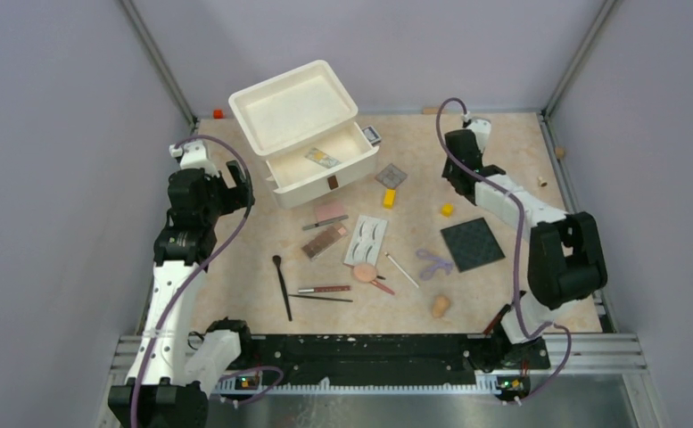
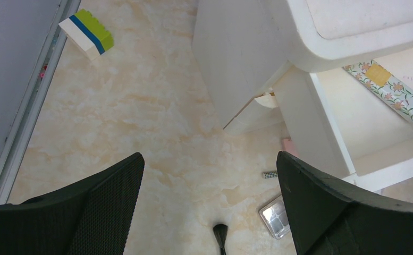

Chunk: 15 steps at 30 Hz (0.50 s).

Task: Organize the makeup
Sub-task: Pick up the makeup from the center of the board.

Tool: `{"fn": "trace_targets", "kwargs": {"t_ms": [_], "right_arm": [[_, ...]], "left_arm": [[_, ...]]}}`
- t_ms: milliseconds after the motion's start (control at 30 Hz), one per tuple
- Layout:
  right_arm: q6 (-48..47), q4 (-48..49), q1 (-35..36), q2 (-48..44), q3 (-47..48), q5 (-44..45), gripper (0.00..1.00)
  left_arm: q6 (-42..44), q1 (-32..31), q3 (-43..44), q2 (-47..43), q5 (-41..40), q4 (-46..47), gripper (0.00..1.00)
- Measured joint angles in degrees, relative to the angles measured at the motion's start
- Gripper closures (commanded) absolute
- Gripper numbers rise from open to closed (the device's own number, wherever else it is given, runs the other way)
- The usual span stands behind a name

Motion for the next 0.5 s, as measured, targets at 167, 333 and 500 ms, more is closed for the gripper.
{"fn": "trace_targets", "kwargs": {"t_ms": [167, 333, 500], "right_arm": [[-2.34, 1.09, 4.83, -10.54, 1.40, -4.74, 0.83], [1.81, 10.75, 10.36, -19.96, 3.26, -20.65, 0.84], [8.20, 23.56, 14.01, -20.83, 3.30, -34.40, 0.84]], "left_arm": [[0.00, 0.00, 0.00, 0.09, 0.00, 0.00, 0.01], [0.00, 0.00, 0.00, 0.09, 0.00, 0.00, 0.01], [0.00, 0.00, 0.00, 0.09, 0.04, 0.00, 0.01]]}}
